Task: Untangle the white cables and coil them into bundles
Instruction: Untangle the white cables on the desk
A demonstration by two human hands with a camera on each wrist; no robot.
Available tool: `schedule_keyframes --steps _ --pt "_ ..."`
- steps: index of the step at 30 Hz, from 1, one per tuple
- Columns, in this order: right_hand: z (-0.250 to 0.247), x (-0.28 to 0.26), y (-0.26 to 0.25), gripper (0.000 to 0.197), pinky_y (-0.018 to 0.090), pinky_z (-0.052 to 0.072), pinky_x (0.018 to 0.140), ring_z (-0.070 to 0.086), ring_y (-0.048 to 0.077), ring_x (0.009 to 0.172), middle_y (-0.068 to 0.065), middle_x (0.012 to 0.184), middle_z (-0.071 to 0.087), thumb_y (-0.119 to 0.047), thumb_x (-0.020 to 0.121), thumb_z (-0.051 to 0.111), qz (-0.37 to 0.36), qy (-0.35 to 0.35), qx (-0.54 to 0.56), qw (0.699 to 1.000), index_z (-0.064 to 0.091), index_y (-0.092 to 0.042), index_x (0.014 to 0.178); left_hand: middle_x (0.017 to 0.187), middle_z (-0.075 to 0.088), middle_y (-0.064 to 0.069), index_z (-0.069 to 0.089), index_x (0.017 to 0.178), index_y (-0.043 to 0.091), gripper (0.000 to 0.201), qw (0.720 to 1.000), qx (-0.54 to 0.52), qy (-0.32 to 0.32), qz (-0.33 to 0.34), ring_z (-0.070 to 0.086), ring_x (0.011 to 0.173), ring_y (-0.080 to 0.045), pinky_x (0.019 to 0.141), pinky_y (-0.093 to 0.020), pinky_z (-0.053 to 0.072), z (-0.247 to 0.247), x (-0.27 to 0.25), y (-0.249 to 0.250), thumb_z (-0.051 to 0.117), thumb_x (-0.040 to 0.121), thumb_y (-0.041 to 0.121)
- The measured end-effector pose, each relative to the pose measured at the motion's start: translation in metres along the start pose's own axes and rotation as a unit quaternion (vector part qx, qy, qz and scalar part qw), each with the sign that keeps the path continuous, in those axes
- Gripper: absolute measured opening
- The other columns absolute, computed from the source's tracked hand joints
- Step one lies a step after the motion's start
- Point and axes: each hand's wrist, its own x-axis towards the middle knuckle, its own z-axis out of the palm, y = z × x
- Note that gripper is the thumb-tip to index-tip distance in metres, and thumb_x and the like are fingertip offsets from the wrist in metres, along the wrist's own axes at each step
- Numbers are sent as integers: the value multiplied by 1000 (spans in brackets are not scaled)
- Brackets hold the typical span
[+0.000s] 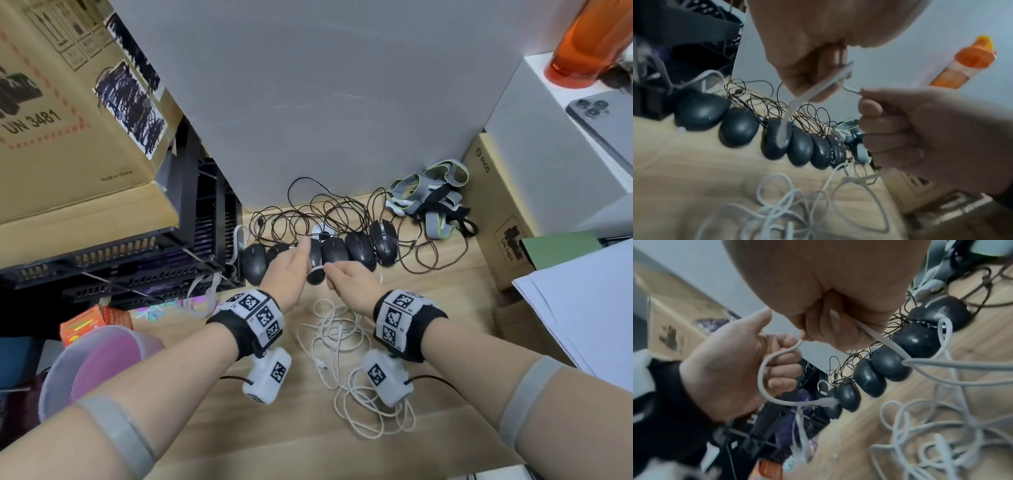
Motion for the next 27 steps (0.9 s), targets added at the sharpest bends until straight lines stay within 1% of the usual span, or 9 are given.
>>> schedule_keyframes --steps 4,7,11,14,17,19,21,24,27 --pt "-10 12 -8 30 22 32 44 37 16 47 -3 55 43 -28 95 41 66 66 151 984 48 -16 68 73 54 1 54 96 14 28 999 -12 -48 11 45 54 -10 53 -27 36 12 6 -2 63 92 40" --pt "-23 19 -3 27 22 29 42 33 17 43 0 50 39 -28 91 40 104 89 193 971 50 -15 70 63 57 4 61 76 13 21 997 40 -68 23 43 42 2 53 -24 36 12 8 -8 63 93 25" --pt "-25 18 12 29 25 31 45 36 19 46 -2 51 42 -32 90 41 99 96 189 972 52 -15 69 54 48 5 56 61 16 44 998 -19 -22 52 43 47 -6 56 -22 37 4 6 -11 57 98 39" --pt "-18 9 22 21 33 45 65 52 15 65 -7 68 56 -39 90 46 63 99 96 988 59 -23 91 55 46 2 50 61 18 44 987 -162 -1 -2 42 52 -19 58 -30 40 -1 8 -5 60 92 49" --pt "-11 -2 24 35 32 44 88 57 9 91 -10 94 61 -44 94 48 12 53 55 997 51 -31 126 52 42 5 48 68 16 36 949 -307 -34 -63 37 46 -15 51 -25 35 -3 11 13 57 98 33" --pt "-7 -9 17 23 26 43 82 56 -3 85 -9 100 64 -44 97 46 -12 23 107 994 58 -33 114 52 45 4 50 69 15 36 955 -287 -23 -65 40 44 -14 47 -23 36 0 14 17 56 100 33" --pt "-4 -14 11 27 23 38 66 51 -7 60 -2 88 68 -48 97 44 -25 4 131 991 63 -29 98 51 49 0 53 70 13 38 971 -235 14 -47 45 40 -14 41 -21 36 7 14 13 57 99 36" --pt "-1 -15 7 34 23 41 61 52 4 57 -2 69 62 -51 95 49 -44 -26 57 997 64 -20 89 49 52 -5 54 66 11 41 975 -210 64 -43 49 39 -15 38 -22 38 13 13 8 59 98 35" --pt "-4 -11 13 28 29 42 61 49 11 59 -8 65 53 -39 98 48 -37 -7 31 999 62 -22 79 55 56 -13 54 68 7 37 975 -206 53 -68 57 45 -22 41 -24 48 10 11 8 56 100 25"
